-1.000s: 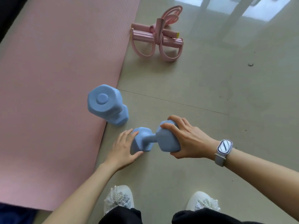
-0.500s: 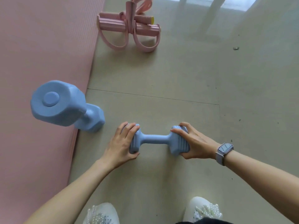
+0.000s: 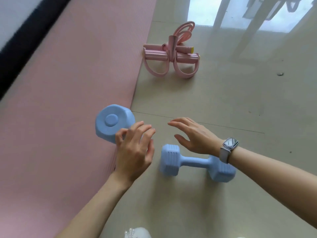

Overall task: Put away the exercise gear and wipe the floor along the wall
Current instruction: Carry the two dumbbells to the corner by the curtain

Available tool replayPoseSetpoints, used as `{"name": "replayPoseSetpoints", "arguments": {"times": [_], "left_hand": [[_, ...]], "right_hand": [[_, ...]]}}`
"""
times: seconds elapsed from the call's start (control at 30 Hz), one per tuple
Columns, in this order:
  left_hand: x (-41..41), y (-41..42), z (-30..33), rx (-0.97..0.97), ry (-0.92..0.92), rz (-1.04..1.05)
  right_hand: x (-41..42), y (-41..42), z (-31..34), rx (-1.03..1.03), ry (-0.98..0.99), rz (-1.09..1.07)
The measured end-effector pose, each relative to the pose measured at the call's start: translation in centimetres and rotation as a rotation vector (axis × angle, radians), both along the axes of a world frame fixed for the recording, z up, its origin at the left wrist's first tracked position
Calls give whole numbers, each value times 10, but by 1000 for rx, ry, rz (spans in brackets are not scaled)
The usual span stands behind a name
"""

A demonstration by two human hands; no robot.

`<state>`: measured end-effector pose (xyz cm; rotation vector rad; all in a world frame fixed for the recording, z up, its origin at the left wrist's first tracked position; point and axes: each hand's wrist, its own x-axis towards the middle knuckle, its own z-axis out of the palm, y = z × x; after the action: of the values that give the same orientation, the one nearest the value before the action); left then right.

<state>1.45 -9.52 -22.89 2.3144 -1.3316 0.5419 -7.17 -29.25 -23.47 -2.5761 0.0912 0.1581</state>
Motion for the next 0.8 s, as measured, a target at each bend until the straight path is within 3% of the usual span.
{"name": "replayPoseSetpoints", "arguments": {"times": [0.07,0.13,0.2,0.3,0.33,0.47,0.63,0.8], "left_hand": [[15,15,10,-30,-24,104],[33,34,11,-33,66,228],[49,52,9,-23,317,308],[58,60,14,-96,868,316],[58,58,15,-116,962,324],[56,41,15,-113,898,310],[54,2,11,-21,757,79],[41,-51,-11,120,815,-38]], "right_hand": [[34,12,14,8,-66,30],[67,27,24,65,-84,72],[95,48,33,235,-24,64],[120,73,44,518,105,-58],[122,76,45,551,122,-83],[110,68,45,492,66,-84],[79,27,40,449,111,-160],[51,-12,32,624,230,-403]]}}
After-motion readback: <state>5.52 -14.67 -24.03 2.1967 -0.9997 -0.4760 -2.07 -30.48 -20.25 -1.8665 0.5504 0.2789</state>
